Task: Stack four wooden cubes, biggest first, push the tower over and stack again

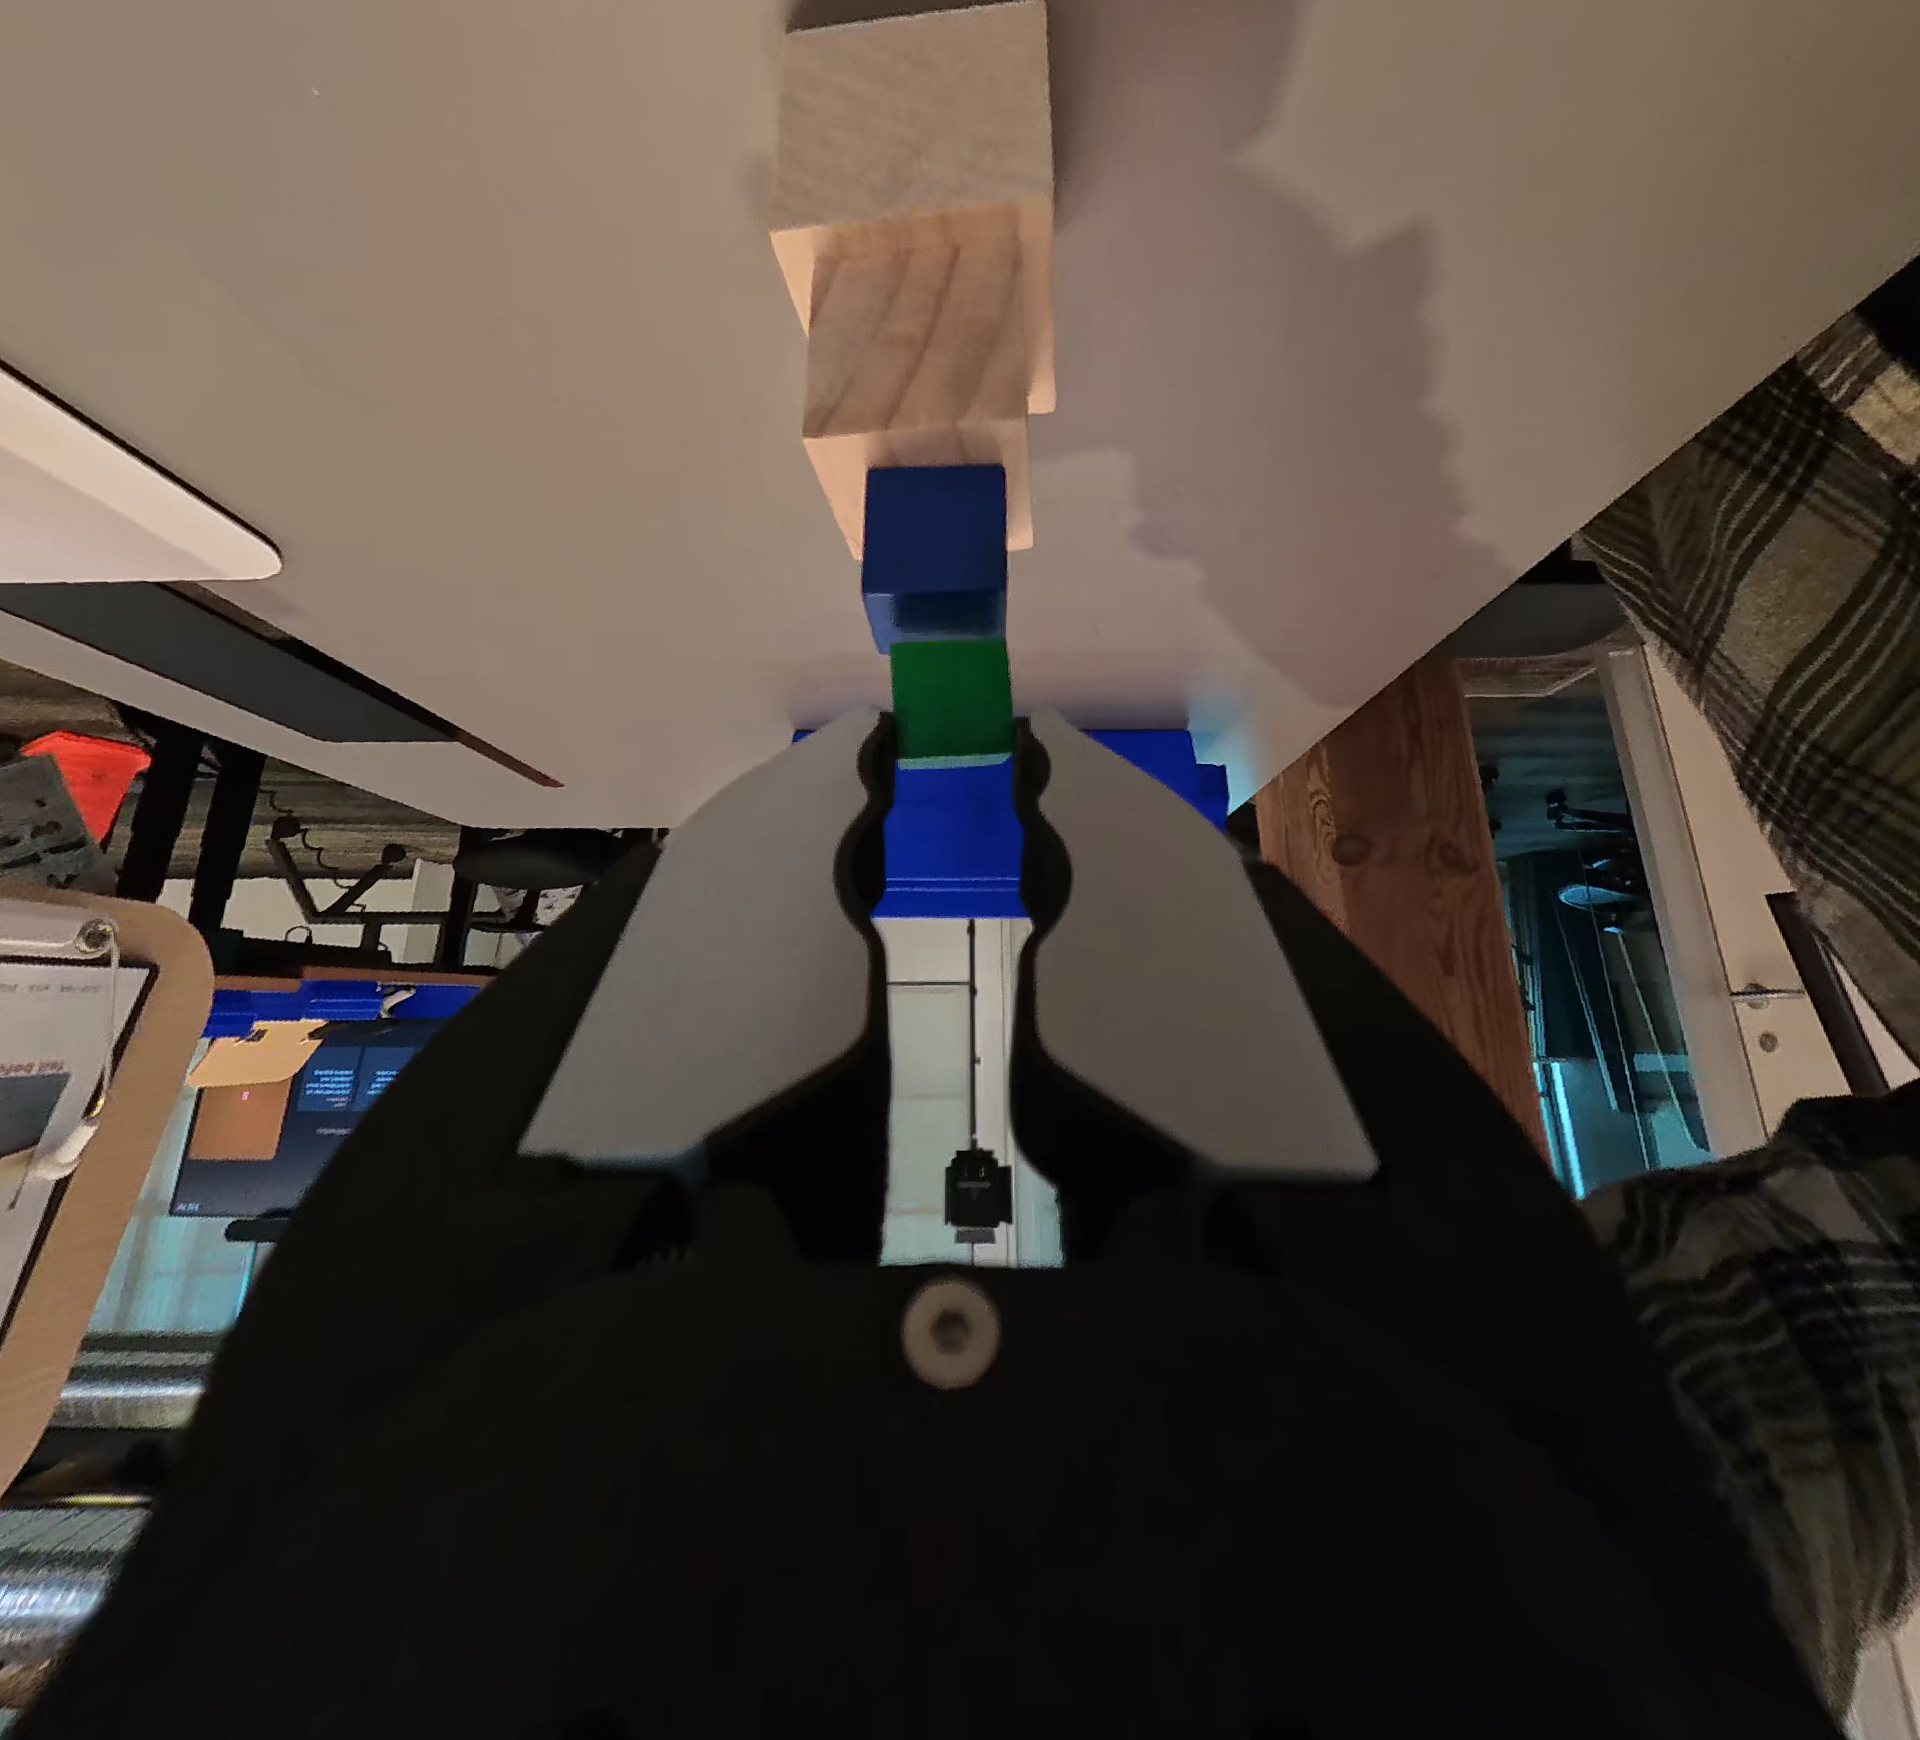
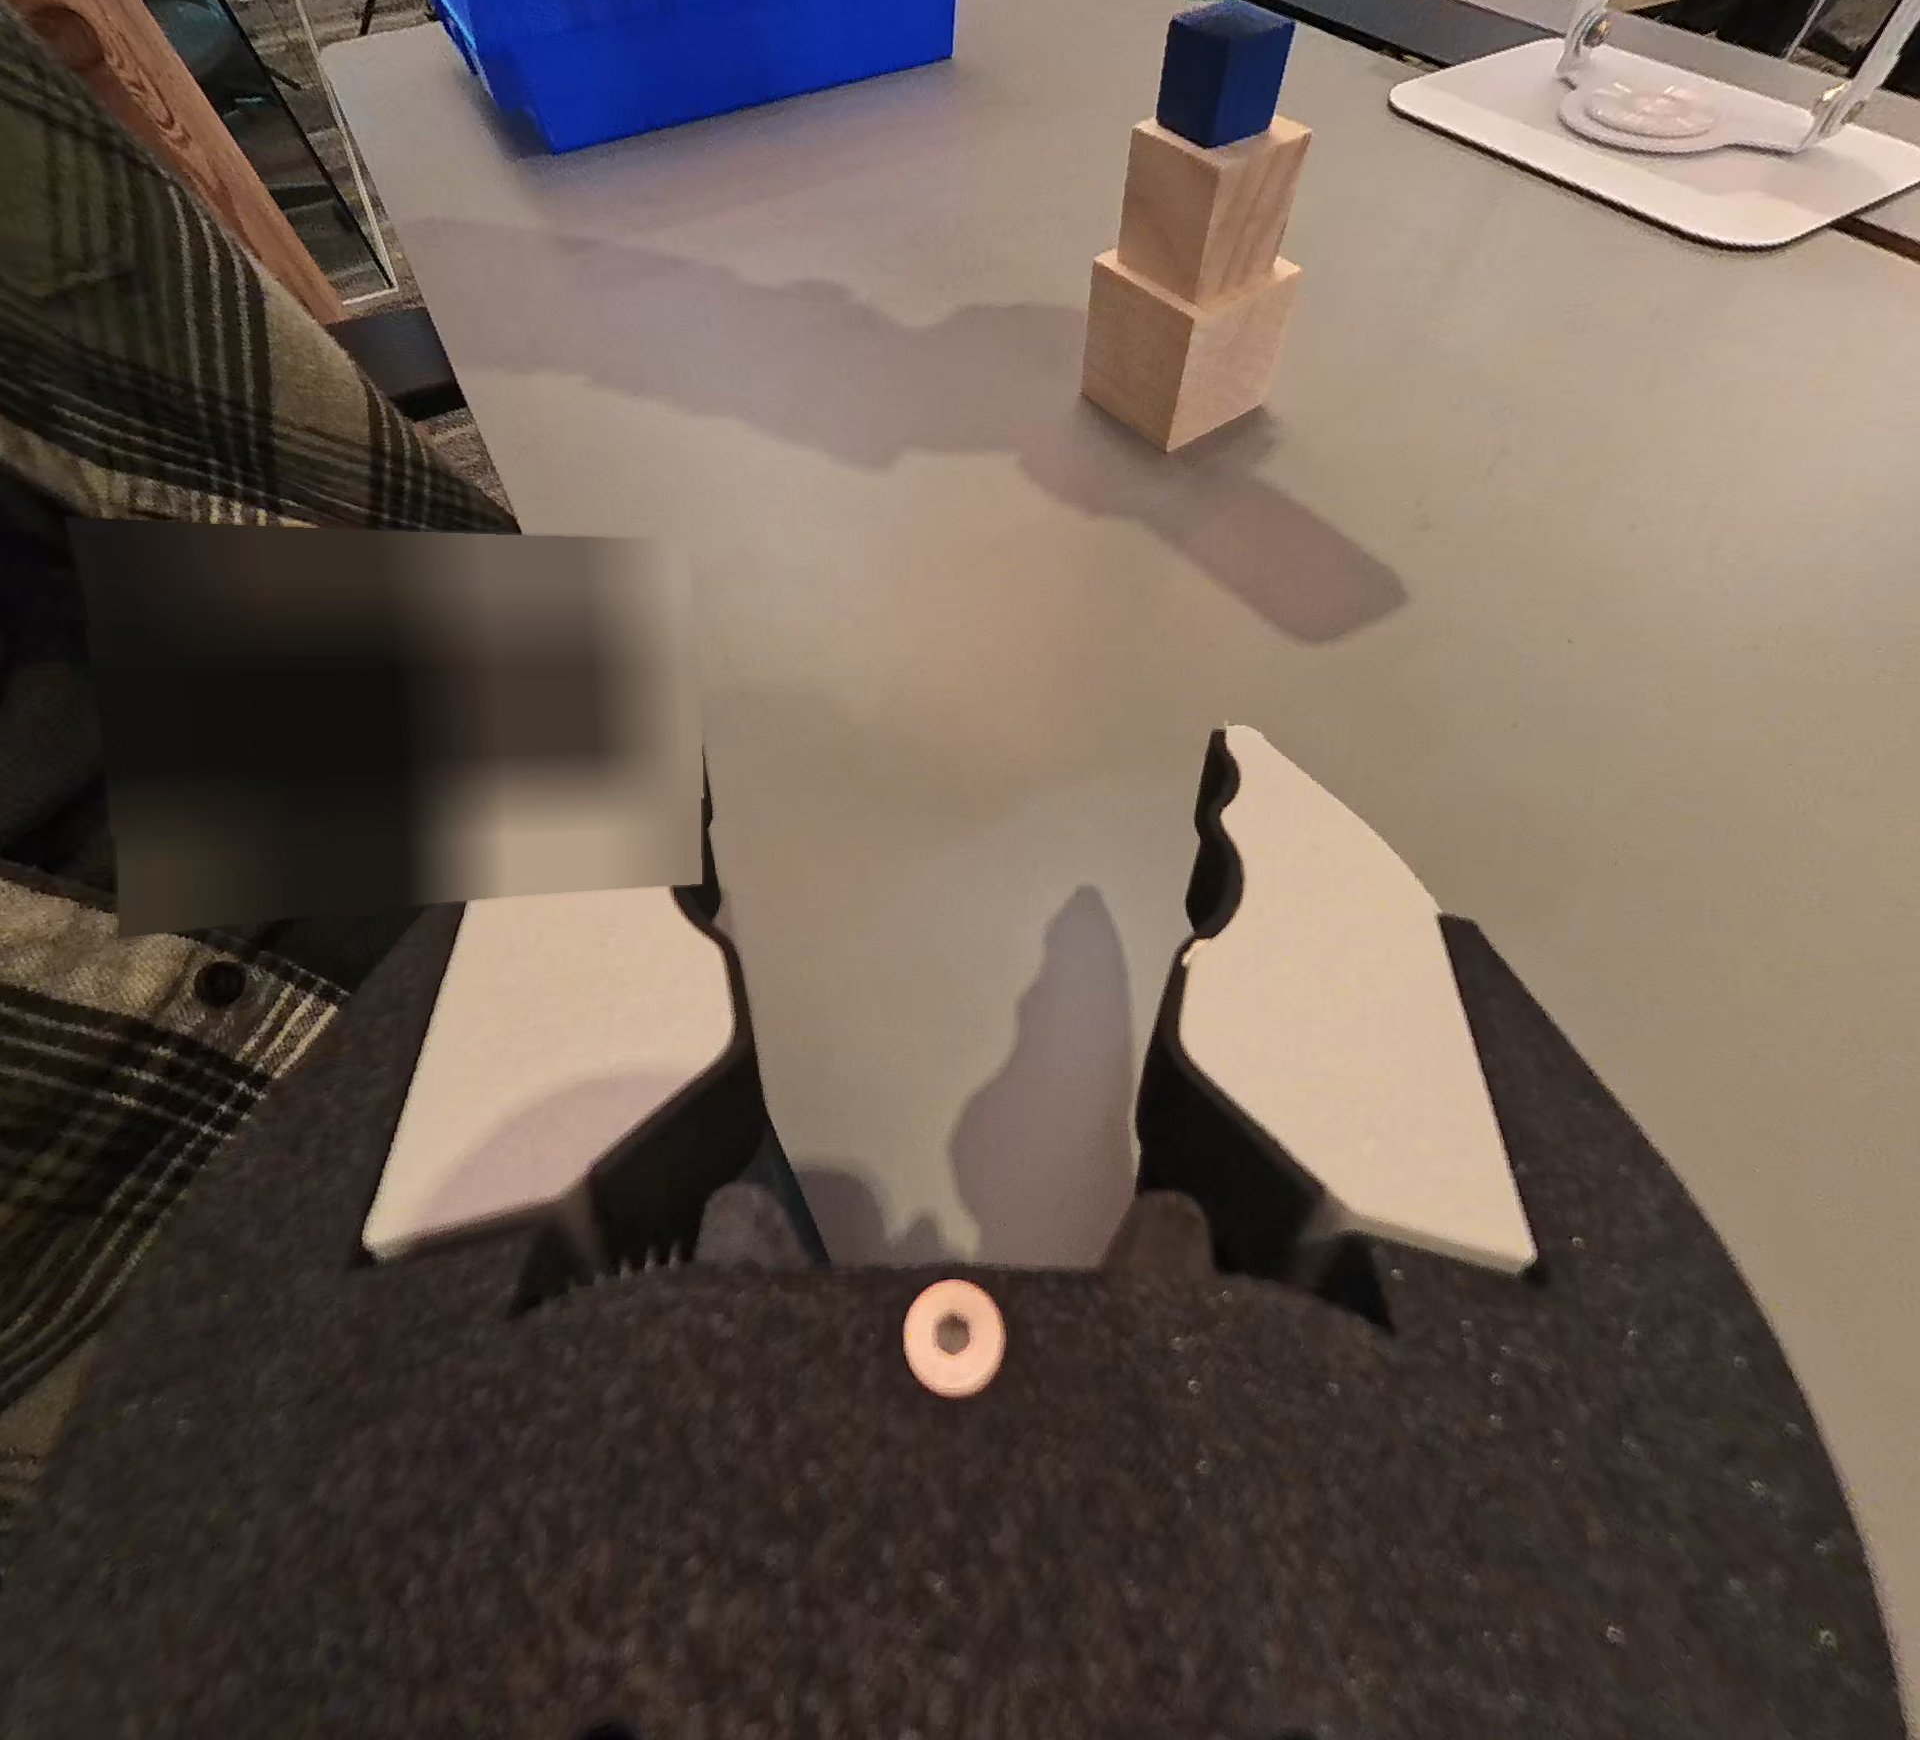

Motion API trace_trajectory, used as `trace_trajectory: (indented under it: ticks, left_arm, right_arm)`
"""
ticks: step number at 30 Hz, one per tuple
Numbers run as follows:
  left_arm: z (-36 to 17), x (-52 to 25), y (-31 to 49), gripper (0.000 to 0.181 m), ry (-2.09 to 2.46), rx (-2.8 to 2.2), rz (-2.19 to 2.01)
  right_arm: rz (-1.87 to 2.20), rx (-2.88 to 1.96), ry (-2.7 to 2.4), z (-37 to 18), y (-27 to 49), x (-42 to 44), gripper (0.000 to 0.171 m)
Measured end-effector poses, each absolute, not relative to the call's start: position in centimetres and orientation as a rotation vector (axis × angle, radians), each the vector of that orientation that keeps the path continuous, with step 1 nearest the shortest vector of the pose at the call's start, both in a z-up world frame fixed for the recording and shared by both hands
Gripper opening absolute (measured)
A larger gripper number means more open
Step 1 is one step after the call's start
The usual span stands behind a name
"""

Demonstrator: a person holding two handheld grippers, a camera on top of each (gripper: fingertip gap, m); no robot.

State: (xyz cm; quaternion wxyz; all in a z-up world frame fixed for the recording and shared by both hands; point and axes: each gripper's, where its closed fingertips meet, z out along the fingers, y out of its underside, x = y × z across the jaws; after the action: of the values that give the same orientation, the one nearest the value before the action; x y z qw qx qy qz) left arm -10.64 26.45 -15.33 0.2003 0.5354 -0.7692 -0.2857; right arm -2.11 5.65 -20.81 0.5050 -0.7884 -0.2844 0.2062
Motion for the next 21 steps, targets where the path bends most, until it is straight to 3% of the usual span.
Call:
trace_trajectory:
  ticks: [16,21]
  left_arm:
    - [-16.01,-10.0,26.6,0.021,-2.176,1.484,-0.777]
    - [-15.19,-10.12,26.69,0.029,-2.182,1.513,-0.747]
  right_arm:
    - [0.506,-1.902,-0.67,-21.06,5.63,-1.75,0.09]
    - [0.51,-1.909,-0.673,-21.15,5.7,-1.85,0.092]
